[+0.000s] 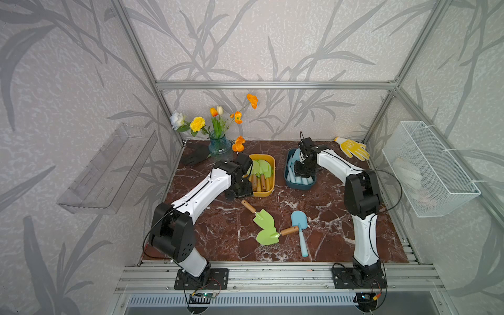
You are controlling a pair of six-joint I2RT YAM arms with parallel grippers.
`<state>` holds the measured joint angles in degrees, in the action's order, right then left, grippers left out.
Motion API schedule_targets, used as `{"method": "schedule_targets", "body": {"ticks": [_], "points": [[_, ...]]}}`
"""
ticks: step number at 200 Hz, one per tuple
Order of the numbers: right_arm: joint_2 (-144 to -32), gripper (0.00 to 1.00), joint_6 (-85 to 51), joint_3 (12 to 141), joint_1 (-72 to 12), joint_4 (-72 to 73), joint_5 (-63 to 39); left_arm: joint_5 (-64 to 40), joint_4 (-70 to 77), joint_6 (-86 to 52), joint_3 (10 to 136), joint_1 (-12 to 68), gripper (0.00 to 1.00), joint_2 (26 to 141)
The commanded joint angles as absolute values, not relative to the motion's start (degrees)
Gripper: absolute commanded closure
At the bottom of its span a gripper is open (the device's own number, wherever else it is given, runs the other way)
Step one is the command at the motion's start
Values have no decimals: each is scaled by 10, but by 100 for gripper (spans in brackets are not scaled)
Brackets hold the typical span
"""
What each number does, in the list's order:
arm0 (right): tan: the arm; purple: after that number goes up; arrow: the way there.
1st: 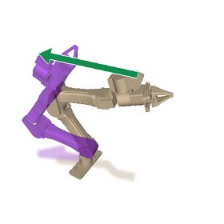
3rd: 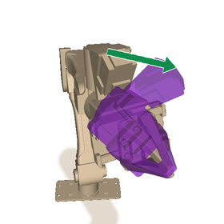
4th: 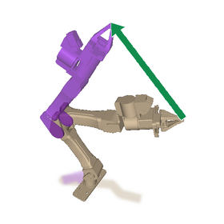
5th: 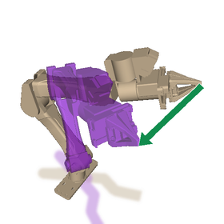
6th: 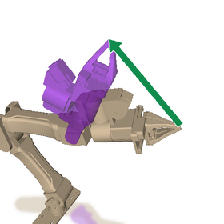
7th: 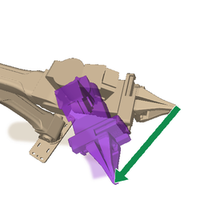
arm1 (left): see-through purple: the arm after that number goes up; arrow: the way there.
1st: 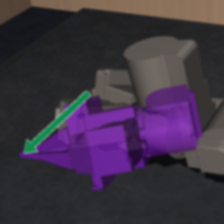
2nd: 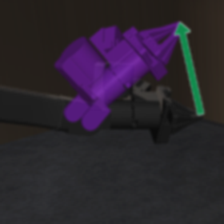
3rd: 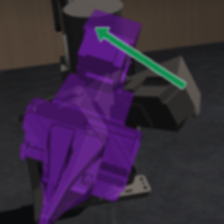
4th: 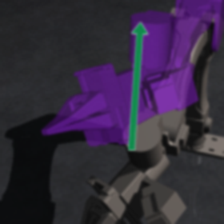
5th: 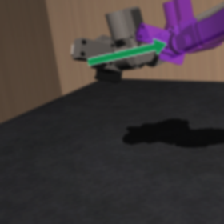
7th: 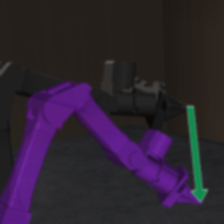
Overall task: Sort the small shovels by color and place them into the storage box
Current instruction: Place the shovel in the storage box.
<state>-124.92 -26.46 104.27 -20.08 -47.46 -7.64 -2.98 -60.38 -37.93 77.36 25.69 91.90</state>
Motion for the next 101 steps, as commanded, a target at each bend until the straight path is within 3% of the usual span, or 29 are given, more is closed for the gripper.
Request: {"method": "schedule_targets", "body": {"ticks": [1, 49, 101], "points": [[-1264, 75, -250, 1067, -198, -517, -49, -18, -622, -373, 766, 253, 27, 900], [-1213, 62, -239, 1031, -198, -517, -82, -33, -618, -374, 763, 253, 26, 909], [-1122, 61, -241, 984, -194, -497, -24, -38, -611, -375, 752, 253, 26, 900]]}}
